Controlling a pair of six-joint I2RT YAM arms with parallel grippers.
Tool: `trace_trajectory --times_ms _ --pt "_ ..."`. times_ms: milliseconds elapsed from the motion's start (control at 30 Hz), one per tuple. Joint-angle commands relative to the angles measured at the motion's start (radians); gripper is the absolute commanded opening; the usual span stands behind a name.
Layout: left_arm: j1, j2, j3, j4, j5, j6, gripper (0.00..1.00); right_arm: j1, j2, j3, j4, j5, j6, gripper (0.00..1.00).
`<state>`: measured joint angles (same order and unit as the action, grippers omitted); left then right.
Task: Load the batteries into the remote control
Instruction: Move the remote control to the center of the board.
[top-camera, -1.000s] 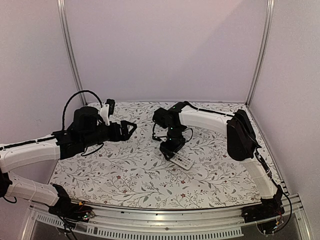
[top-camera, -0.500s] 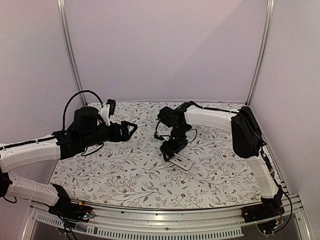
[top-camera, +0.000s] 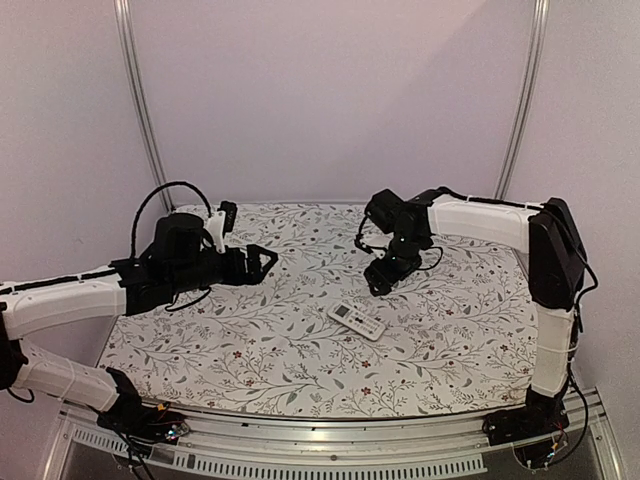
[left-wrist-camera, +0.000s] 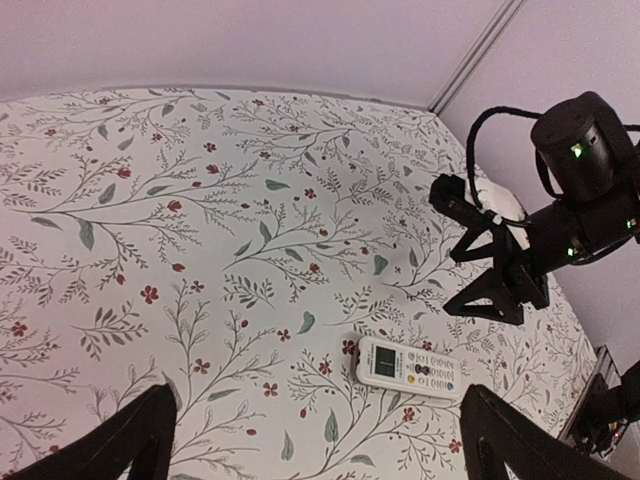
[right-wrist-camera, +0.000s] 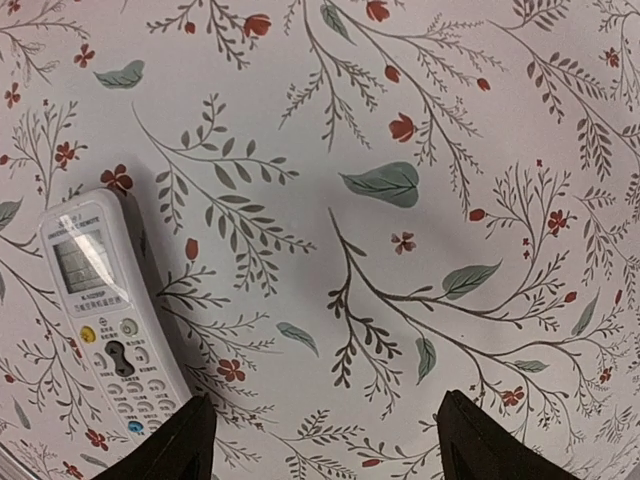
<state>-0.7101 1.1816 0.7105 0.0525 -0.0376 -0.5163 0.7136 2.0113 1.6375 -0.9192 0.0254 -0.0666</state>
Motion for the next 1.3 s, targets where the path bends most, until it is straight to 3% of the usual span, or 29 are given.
trace_trajectory --times_ms 0,267,867,1267 --pt "0.012 0.013 0.043 -0.038 -0.001 0.025 1.0 0.006 0.021 -0.054 0.017 0.149 -0.016 0.77" --pt "0.012 0.016 0.043 -0.034 -0.007 0.027 1.0 0.015 0.051 -0.103 0.018 0.151 -0.024 0.77" --pt "0.012 0.023 0.056 -0.032 0.005 0.023 1.0 0.09 0.058 -0.162 0.06 -0.161 -0.012 0.77" --pt "0.012 0.02 0.058 -0.036 0.004 0.021 1.0 0.137 0.075 -0.134 0.09 -0.233 0.035 0.78"
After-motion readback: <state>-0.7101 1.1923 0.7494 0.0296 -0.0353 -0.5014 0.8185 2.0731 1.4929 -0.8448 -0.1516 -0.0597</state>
